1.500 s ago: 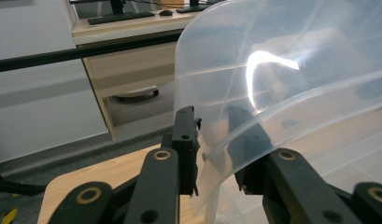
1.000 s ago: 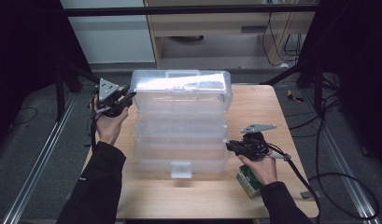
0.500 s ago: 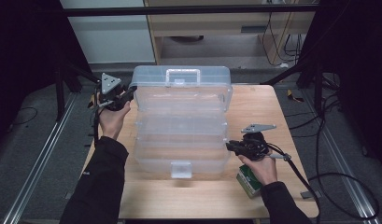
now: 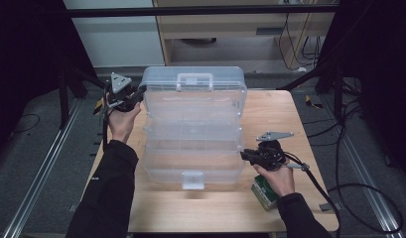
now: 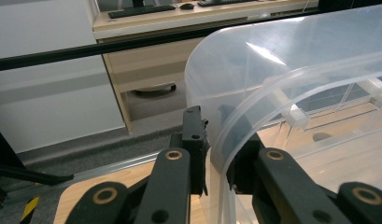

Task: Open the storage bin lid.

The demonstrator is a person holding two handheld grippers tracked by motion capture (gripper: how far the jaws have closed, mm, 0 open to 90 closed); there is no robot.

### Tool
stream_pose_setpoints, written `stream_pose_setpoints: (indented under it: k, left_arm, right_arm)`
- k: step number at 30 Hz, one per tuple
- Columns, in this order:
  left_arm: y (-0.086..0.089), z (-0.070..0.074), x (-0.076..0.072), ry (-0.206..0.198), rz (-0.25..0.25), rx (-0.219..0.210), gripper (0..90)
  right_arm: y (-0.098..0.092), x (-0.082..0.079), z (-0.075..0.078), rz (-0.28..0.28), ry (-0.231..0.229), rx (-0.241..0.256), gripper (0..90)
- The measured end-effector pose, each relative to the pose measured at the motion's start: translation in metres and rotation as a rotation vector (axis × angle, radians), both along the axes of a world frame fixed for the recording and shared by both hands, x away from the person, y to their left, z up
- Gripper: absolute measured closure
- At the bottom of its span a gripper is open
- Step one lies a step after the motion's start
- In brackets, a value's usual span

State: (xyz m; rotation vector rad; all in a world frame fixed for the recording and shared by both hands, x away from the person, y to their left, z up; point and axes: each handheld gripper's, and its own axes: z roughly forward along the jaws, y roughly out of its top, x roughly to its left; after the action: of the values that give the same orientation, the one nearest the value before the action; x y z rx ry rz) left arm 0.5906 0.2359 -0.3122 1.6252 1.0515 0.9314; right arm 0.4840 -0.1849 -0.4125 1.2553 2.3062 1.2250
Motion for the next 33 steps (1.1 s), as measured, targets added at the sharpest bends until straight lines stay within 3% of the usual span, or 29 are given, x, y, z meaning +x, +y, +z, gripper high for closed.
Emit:
stream_pose_setpoints:
  k: [9,15,21,33]
  left_arm:
    - [-0.001,0.001,0.006,0.005,0.002,0.009,80.0]
    - [-0.002,0.0,0.015,0.007,0.013,-0.009,80.8]
    - [-0.004,0.001,0.022,0.019,0.027,0.01,81.7]
    - [-0.006,-0.003,0.038,0.024,0.042,-0.018,82.6]
  right_arm:
    - [-0.001,0.0,0.0,0.001,0.001,-0.007,77.7]
    - [-0.001,0.0,0.0,0.002,-0.005,-0.007,77.7]
    - [-0.001,0.001,0.0,0.004,-0.003,-0.006,77.6]
    - [-0.001,0.001,0.0,0.004,0.002,-0.006,77.4]
